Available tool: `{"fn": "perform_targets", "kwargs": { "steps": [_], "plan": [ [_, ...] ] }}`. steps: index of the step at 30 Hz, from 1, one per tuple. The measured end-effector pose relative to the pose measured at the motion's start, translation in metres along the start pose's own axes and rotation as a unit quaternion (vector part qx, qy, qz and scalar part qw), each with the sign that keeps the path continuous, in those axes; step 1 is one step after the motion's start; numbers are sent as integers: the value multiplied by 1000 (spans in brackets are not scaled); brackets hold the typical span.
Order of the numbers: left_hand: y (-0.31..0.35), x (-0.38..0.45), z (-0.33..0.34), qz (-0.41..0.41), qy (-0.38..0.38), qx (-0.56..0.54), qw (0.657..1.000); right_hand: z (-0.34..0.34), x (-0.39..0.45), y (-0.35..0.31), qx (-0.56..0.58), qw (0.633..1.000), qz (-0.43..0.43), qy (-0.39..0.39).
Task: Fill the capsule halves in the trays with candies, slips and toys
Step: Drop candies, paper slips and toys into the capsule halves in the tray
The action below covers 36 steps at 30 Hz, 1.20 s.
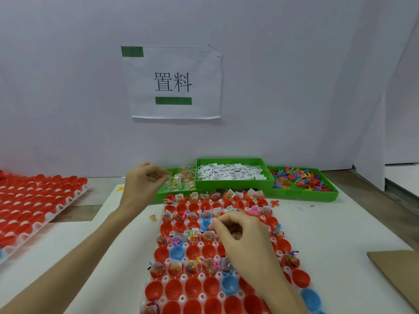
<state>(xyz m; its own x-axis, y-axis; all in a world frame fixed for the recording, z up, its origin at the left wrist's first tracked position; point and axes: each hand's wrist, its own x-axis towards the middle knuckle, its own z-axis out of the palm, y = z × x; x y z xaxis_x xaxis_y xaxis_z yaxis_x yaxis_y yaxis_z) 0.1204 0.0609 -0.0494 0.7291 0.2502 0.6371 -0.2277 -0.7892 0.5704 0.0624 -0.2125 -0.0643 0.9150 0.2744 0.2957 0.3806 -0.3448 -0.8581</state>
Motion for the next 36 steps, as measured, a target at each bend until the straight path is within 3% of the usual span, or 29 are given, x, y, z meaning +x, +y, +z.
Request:
{"fn": "perform_targets", "kwargs": {
  "steps": [4,8,16,21,27,36],
  "plan": [
    [36,-66,-17,-109,-16,-177,978,-2,2,2,-17,1000,-4,13],
    [53,-103,-24,-156,-27,-244,957,-4,4,2,-14,1000,-5,18],
    [57,-110,-41,-129,-30,-247,960,-15,11,-11,-30,996,-45,74],
    [50,-110,-41,-103,-4,-227,968,-17,54,-30,-135,989,-58,31],
    [51,-114,-38,-93,3,-246,965,0,152,-7,-300,953,-32,-17],
    [50,-112,-40,-91,12,-238,967,25,213,30,-323,941,33,-93]
  ]
}}
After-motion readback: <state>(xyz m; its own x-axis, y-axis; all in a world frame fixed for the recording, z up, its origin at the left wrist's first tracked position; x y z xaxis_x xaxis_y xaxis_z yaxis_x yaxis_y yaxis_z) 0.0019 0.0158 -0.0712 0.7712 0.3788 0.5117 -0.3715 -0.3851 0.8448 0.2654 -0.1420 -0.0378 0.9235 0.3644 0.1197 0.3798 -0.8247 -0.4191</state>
